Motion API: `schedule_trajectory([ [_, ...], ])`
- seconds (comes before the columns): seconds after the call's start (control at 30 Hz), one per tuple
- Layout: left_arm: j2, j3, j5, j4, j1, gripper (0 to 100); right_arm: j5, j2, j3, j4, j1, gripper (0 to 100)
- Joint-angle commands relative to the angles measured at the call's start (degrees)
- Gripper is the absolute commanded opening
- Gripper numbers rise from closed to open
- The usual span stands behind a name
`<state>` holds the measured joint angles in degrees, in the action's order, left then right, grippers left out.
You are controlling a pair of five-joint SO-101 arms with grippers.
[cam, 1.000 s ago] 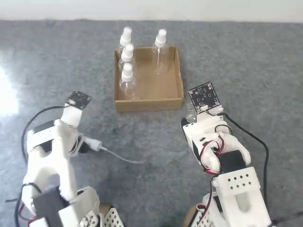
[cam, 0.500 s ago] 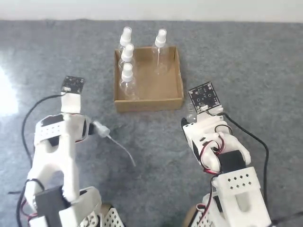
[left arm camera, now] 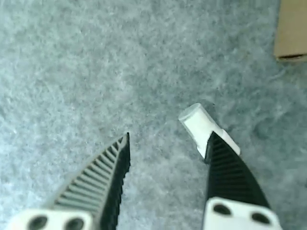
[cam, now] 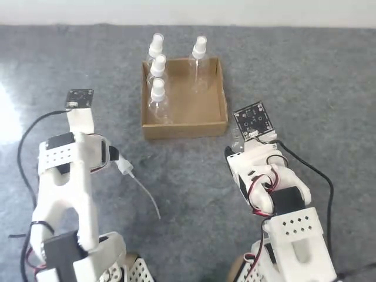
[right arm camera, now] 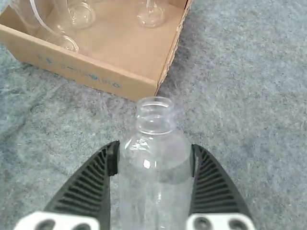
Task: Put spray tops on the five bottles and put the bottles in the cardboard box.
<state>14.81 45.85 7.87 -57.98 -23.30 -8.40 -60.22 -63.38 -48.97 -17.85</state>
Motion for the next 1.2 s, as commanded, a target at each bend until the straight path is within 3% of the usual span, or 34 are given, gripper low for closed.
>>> schedule_trajectory([
  [0.0, -0.1, -2.9, -3.1, -0.5, 0.7, 24, 0.2, -1.1, 0.9, 1.4, 0.7, 6.2],
  [0.33, -0.2, -1.7, -11.8, 0.3, 6.5, 24, 0.2, -1.1, 0.9, 1.4, 0.7, 6.2],
  [0.7, -0.3, 6.4, -18.1, 13.6, 6.0, 24, 0.2, -1.2, -0.3, 2.8, 0.7, 6.2],
  [1.07, -4.0, 5.1, -18.6, 13.5, 6.3, 24, 0.1, -1.2, -0.9, 3.7, 0.7, 6.2],
  [1.17, -8.3, 0.6, -18.6, 9.5, 6.1, 24, 0.1, -1.2, -0.9, 3.7, 0.7, 6.2],
])
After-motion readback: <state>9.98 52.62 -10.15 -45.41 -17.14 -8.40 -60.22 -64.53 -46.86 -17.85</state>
